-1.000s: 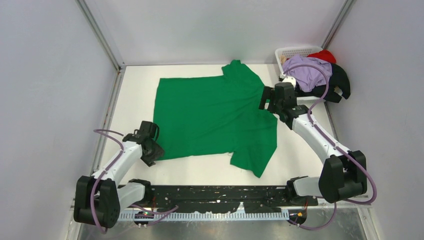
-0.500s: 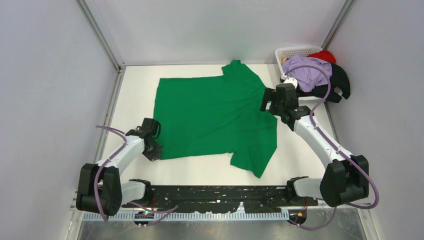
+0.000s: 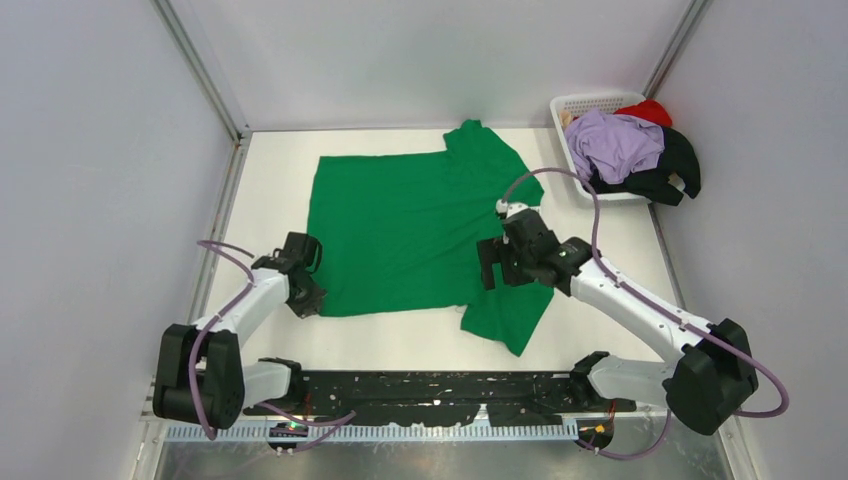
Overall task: Fold and stack the t-shirts
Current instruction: Grab the side of the flattened tshirt closest away from the robot with both arms, then fold the flattened tshirt in 1/3 of the way
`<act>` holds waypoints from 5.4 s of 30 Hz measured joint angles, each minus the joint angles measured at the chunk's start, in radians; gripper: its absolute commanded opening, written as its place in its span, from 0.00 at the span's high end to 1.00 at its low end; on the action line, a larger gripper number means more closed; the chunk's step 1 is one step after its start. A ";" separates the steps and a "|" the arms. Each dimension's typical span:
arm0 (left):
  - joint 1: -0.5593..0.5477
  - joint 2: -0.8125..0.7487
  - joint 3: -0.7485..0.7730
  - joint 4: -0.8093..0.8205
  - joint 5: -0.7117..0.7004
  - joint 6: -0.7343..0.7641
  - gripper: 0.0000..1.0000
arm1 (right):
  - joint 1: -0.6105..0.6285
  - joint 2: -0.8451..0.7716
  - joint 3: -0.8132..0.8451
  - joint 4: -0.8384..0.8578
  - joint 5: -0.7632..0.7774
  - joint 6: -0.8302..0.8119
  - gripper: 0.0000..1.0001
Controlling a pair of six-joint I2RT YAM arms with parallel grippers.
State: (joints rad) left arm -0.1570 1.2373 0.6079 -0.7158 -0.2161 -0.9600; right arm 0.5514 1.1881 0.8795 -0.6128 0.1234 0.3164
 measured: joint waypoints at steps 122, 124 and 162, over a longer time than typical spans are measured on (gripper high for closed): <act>0.114 0.276 0.418 0.073 0.289 0.174 0.00 | -0.071 0.602 0.284 0.281 -0.236 -0.064 0.05; 0.114 0.283 0.418 0.082 0.289 0.180 0.00 | -0.078 0.666 0.332 0.282 -0.216 -0.076 0.05; 0.114 0.341 0.432 0.085 0.284 0.258 0.00 | -0.181 0.759 0.587 -0.004 -0.018 -0.838 0.33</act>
State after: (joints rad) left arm -0.0429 1.5787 1.0397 -0.6308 0.0681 -0.7017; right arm 0.3706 1.9469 1.4666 -0.6167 0.1059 -0.5217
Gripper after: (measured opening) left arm 0.994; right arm 0.744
